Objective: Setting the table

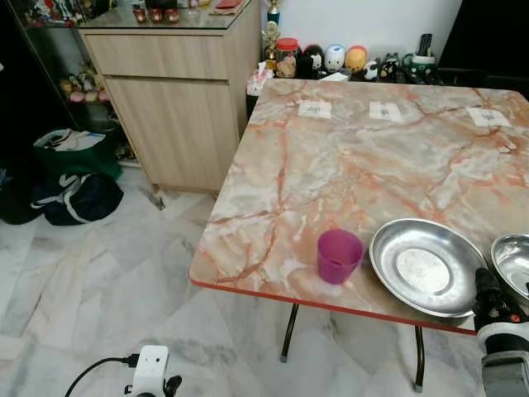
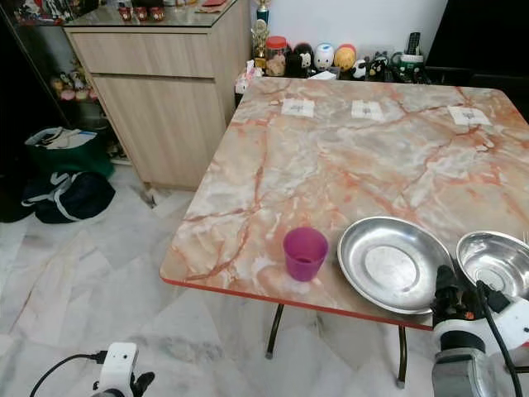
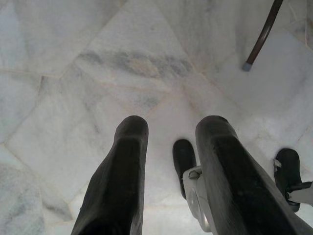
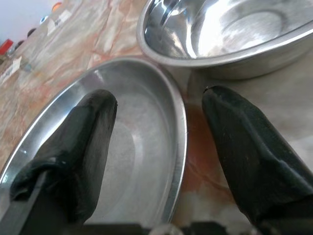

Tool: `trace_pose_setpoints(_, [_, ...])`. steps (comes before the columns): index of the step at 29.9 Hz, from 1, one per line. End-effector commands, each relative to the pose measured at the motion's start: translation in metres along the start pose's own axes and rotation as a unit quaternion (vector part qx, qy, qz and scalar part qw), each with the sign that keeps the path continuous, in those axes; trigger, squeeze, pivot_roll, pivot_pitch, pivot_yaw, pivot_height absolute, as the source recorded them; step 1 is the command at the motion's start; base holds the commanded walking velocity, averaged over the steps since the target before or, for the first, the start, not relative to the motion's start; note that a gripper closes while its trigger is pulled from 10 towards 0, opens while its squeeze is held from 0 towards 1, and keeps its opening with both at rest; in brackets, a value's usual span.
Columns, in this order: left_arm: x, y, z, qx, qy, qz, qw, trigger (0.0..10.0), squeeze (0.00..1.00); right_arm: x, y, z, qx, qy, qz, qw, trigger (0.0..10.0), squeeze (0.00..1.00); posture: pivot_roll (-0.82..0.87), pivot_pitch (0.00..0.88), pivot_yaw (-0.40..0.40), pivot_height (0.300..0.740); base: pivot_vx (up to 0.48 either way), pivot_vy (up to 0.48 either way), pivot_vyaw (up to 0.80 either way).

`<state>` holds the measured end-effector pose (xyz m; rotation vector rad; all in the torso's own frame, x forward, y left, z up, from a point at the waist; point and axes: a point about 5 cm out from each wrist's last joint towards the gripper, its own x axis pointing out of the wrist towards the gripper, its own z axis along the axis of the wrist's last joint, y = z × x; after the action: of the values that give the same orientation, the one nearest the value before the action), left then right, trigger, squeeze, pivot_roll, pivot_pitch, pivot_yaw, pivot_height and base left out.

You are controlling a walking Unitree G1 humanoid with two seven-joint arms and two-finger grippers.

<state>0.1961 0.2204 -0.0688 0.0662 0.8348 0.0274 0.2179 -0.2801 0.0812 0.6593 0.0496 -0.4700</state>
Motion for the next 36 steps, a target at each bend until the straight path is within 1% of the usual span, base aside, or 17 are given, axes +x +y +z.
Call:
trace_pose_setpoints(1, [-0.001, 0.003, -0.004, 0.003, 0.009, 0.004, 1.000, 10.0, 0.00, 0.003, 0.001, -0.001, -0.004, 0.009, 0.003, 1.000, 10.0, 0.00, -0.07, 0.047, 0.029, 0.740, 0.000, 0.000, 0.00])
trace_pose_setpoints(2, [-0.001, 0.003, -0.004, 0.002, 0.009, 0.004, 1.000, 10.0, 0.00, 0.003, 0.001, -0.001, 0.001, 0.009, 0.004, 1.000, 10.0, 0.00, -0.07, 0.047, 0.029, 0.740, 0.000, 0.000, 0.00])
trace_pose_setpoints(7, [-0.001, 0.003, -0.005, 0.003, 0.010, 0.003, 1.000, 10.0, 0.00, 0.006, 0.000, -0.006, -0.010, 0.028, -0.005, 1.000, 10.0, 0.00, -0.07, 0.047, 0.028, 0.740, 0.000, 0.000, 0.00])
trace_pose_setpoints(14, [-0.001, 0.002, -0.005, 0.005, 0.009, 0.002, 1.000, 10.0, 0.00, 0.009, -0.002, -0.012, -0.003, 0.041, -0.009, 0.999, 10.0, 0.00, -0.06, 0.046, 0.027, 0.740, 0.000, 0.000, 0.00])
trace_pose_setpoints(19, [-0.001, 0.002, -0.005, 0.007, 0.009, 0.002, 1.000, 10.0, 0.00, 0.014, 0.000, -0.015, -0.003, 0.049, -0.006, 0.999, 10.0, 0.00, -0.06, 0.047, 0.027, 0.740, 0.000, 0.000, 0.00])
trace_pose_setpoints(20, [-0.001, 0.002, -0.005, 0.007, 0.009, 0.002, 1.000, 10.0, 0.00, 0.015, 0.001, -0.015, -0.003, 0.049, -0.006, 0.999, 9.8, 0.00, -0.06, 0.047, 0.027, 0.740, 0.000, 0.000, 0.00])
trace_pose_setpoints(21, [-0.001, 0.002, -0.005, 0.007, 0.009, 0.001, 1.000, 10.0, 0.00, 0.015, 0.001, -0.016, -0.005, 0.053, -0.007, 0.999, 6.5, 0.00, -0.06, 0.046, 0.026, 0.740, 0.000, 0.000, 0.00])
trace_pose_setpoints(22, [-0.001, 0.002, -0.005, 0.007, 0.009, 0.001, 1.000, 10.0, 0.00, 0.016, 0.001, -0.017, -0.007, 0.056, -0.007, 0.998, 6.5, 0.00, -0.06, 0.046, 0.026, 0.740, 0.000, 0.000, 0.00])
trace_pose_setpoints(23, [-0.001, 0.002, -0.005, 0.007, 0.010, 0.001, 1.000, 10.0, 0.00, 0.017, 0.002, -0.020, -0.008, 0.062, -0.009, 0.998, 4.2, 0.00, -0.06, 0.046, 0.026, 0.740, 0.000, 0.000, 0.00])
trace_pose_setpoints(24, [-0.001, 0.002, -0.005, 0.007, 0.010, 0.001, 1.000, 10.0, 0.00, 0.018, 0.002, -0.023, -0.010, 0.073, -0.010, 0.997, 4.4, 0.00, -0.06, 0.047, 0.027, 0.740, 0.000, 0.000, 0.00])
trace_pose_setpoints(26, [-0.001, 0.002, -0.005, 0.007, 0.010, 0.001, 1.000, 10.0, 0.00, 0.018, 0.002, -0.025, -0.011, 0.081, -0.011, 0.997, 4.4, 0.00, -0.06, 0.047, 0.027, 0.740, 0.000, 0.000, 0.00])
trace_pose_setpoints(27, [-0.001, 0.001, -0.005, 0.006, 0.010, 0.000, 1.000, 10.0, 0.00, 0.020, 0.001, -0.030, -0.015, 0.091, -0.012, 0.996, 10.0, 0.00, -0.05, 0.047, 0.026, 0.740, 0.000, 0.000, 0.00])
trace_pose_setpoints(31, [-0.001, 0.001, -0.006, 0.007, 0.011, 0.000, 1.000, 10.0, 0.00, 0.022, 0.002, -0.034, -0.019, 0.101, -0.016, 0.995, 10.0, 0.00, -0.05, 0.047, 0.025, 0.740, 0.000, 0.000, 0.00])
trace_pose_setpoints(32, [-0.001, 0.001, -0.006, 0.007, 0.011, 0.000, 1.000, 10.0, 0.00, 0.023, 0.003, -0.034, -0.016, 0.100, -0.014, 0.995, 9.1, 0.00, -0.05, 0.047, 0.025, 0.740, 0.000, 0.000, 0.00])
trace_pose_setpoints(33, [-0.001, 0.001, -0.006, 0.007, 0.011, 0.000, 1.000, 10.0, 0.00, 0.023, 0.004, -0.034, -0.014, 0.100, -0.012, 0.995, 0.0, 0.00, -0.05, 0.046, 0.024, 0.740, 0.000, 0.000, 0.00])
trace_pose_setpoints(36, [-0.001, 0.001, -0.005, 0.007, 0.010, 0.000, 1.000, 10.0, 0.00, 0.025, 0.007, -0.034, -0.016, 0.100, -0.008, 0.995, 0.0, 0.00, -0.05, 0.046, 0.023, 0.740, 0.000, 0.000, 0.00])
